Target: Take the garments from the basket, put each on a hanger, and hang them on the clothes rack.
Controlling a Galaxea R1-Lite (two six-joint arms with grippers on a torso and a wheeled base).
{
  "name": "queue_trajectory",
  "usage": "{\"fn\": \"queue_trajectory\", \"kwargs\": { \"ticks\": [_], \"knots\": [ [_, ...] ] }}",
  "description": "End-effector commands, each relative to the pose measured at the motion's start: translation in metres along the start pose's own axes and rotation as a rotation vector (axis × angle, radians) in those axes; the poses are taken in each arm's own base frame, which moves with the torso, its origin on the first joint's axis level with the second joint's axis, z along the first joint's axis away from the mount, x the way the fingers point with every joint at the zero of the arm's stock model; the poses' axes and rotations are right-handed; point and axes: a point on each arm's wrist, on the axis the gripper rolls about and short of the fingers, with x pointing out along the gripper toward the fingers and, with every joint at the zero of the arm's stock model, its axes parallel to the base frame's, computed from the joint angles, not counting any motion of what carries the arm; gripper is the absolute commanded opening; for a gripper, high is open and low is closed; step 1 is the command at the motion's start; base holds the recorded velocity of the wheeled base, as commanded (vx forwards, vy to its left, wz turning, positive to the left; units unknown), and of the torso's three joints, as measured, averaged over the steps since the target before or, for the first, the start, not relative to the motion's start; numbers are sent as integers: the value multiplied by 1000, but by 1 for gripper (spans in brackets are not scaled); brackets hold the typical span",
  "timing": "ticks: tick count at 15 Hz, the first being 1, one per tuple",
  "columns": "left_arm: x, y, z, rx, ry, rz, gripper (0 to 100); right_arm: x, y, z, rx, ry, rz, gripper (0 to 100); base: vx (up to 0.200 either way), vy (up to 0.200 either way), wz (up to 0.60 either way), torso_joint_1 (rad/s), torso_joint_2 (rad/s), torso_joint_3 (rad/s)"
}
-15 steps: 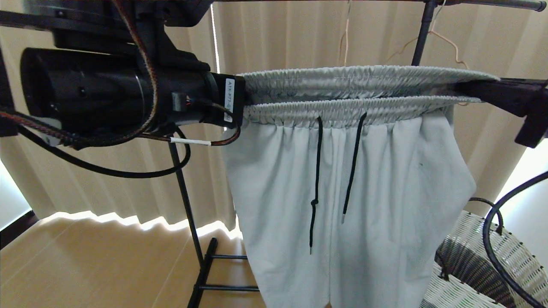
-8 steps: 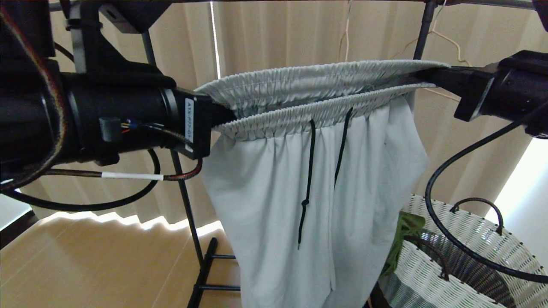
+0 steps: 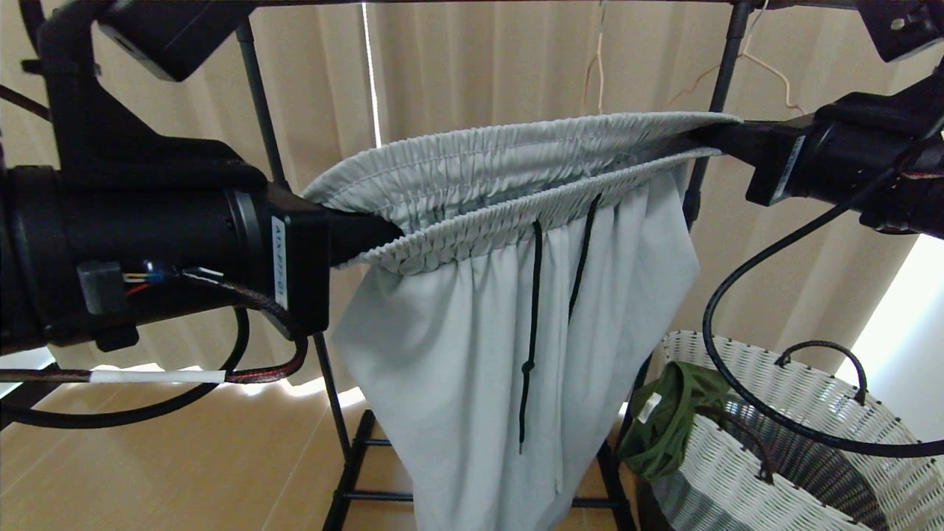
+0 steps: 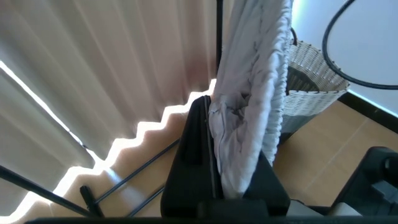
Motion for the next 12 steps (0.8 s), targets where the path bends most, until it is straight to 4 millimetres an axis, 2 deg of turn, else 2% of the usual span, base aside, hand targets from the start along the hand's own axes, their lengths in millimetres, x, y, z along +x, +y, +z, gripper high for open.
{"fn": "queue_trajectory", "kwargs": {
  "ticks": [1,12],
  "knots": [
    [-4,-1,-1,2,-4,-6,0,0,0,0,-1,2,-1,0,0,0,0,0,0,0],
    [-4,-1,0,2,-7,1,0,0,0,1,-1,-1,-1,0,0,0,0,0,0,0]
  ]
}}
